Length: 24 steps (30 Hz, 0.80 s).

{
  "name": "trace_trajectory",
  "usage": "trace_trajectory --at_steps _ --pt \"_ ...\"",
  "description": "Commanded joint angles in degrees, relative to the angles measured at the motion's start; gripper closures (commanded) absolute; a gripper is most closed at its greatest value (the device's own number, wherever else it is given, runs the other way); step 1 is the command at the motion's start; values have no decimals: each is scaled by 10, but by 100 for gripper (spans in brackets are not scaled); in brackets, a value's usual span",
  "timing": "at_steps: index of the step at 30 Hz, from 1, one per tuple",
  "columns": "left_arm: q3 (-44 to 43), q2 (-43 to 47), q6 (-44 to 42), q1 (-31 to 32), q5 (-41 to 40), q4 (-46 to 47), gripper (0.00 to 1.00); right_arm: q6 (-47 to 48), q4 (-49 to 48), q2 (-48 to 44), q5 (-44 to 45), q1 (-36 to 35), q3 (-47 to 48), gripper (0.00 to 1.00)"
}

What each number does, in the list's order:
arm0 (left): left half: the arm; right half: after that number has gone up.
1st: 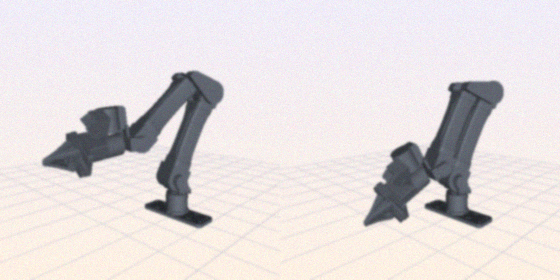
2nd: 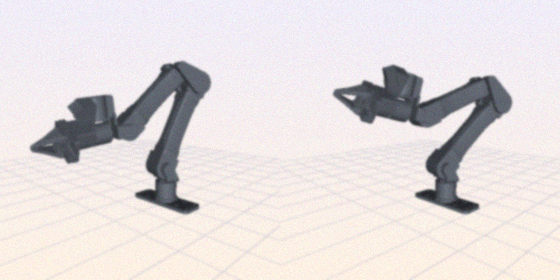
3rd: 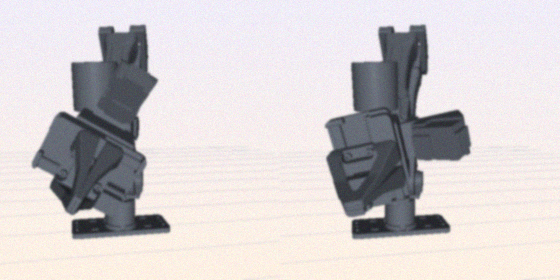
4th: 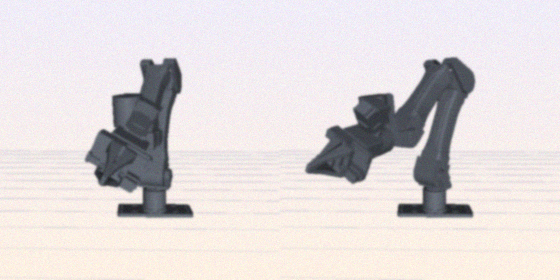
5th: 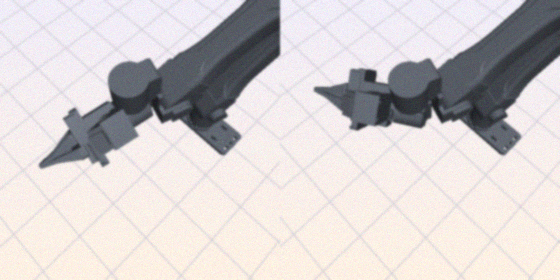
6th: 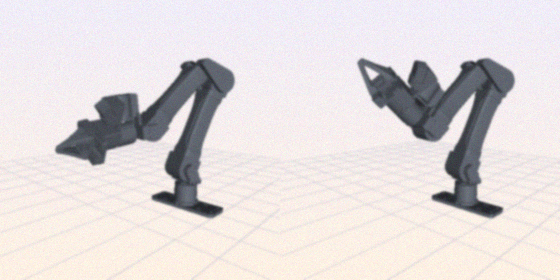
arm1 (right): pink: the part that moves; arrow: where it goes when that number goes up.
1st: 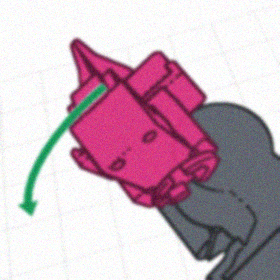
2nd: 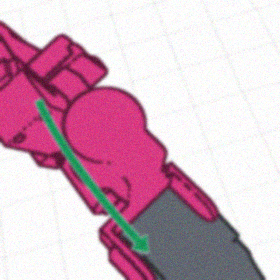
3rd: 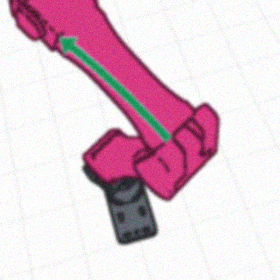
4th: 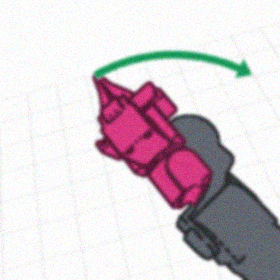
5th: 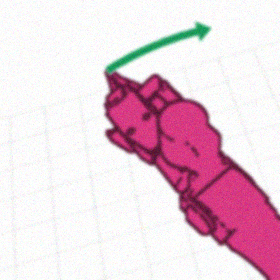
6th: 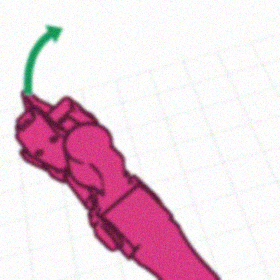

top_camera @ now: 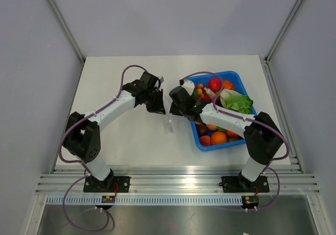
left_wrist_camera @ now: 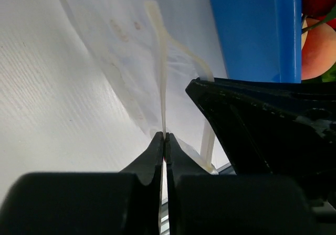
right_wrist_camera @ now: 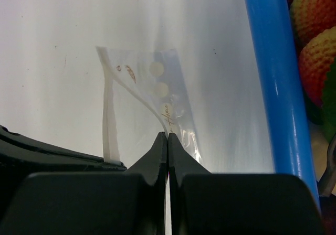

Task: Place the food in the zip-top bag and seal the zipper
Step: Open the zipper of the food storage bag at the center of the board.

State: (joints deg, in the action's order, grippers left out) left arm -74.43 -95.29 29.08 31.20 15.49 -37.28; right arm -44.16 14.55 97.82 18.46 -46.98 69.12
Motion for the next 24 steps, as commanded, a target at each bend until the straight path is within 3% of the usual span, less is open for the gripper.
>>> trace_trajectory --at_steps 1,12,24 --pt "-5 20 -1 -1 -23 21 100 -17 -20 -30 4 3 -4 100" --pt "-138 18 -54 5 -83 -109 100 -35 -21 -86 18 3 -30 100" --pt "-113 -50 -44 38 -79 -103 100 -63 -22 -57 16 2 -81 100"
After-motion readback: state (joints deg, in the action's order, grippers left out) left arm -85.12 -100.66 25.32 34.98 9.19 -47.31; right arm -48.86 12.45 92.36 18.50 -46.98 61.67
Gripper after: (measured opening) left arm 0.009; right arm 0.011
